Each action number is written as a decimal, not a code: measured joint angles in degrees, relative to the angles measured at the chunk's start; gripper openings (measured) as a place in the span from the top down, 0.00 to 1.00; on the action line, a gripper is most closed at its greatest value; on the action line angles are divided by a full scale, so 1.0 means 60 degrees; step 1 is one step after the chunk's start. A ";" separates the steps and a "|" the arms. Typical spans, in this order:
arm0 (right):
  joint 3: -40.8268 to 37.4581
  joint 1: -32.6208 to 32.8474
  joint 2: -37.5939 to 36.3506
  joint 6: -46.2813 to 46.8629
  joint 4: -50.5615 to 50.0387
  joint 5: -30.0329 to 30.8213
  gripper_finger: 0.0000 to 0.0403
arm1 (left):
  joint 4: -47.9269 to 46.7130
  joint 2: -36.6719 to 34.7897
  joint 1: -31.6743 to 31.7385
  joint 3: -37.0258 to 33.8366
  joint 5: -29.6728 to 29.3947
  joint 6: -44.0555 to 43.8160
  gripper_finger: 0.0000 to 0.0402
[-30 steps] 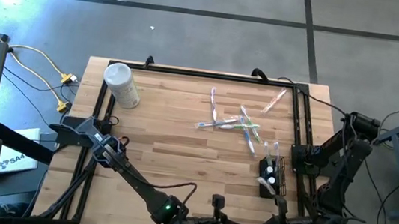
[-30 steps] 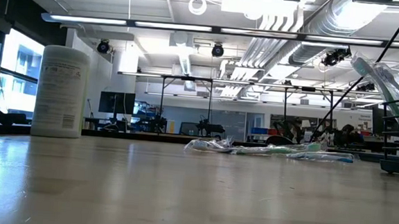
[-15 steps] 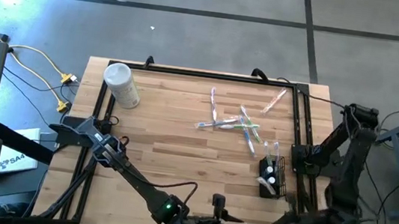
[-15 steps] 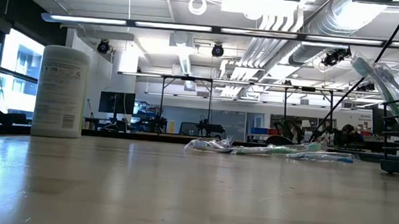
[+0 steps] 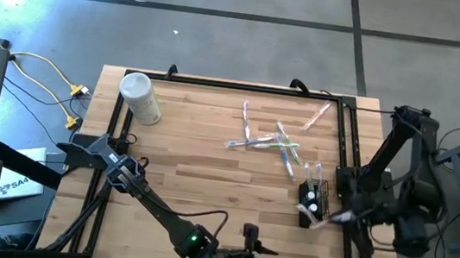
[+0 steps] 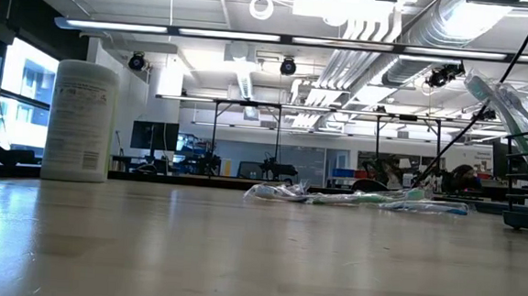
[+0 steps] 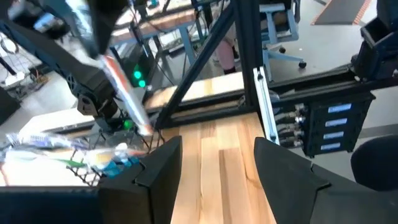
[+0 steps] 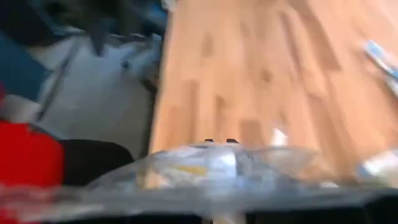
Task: Pick & Place toothbrushing station
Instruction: Put the bottom orange toothbrush into the black mesh organizer, then put the left blue toothbrush into the black mesh organizer
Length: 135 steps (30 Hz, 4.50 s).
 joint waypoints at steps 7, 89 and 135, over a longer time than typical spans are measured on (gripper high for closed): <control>0.0316 -0.0570 0.0362 0.1639 -0.2143 -0.0490 0.96 | -0.0307 0.0000 0.0000 0.0000 0.0004 -0.0272 0.51; -0.2041 -0.1967 0.1530 0.3494 0.0420 -0.2449 0.42 | -0.0515 -0.0004 0.0000 0.0000 0.0011 -0.0596 0.51; -0.2027 0.0375 0.0904 -0.3737 0.7945 0.1183 0.43 | -1.1076 -0.1140 0.6557 -0.0477 0.3347 -0.1333 0.51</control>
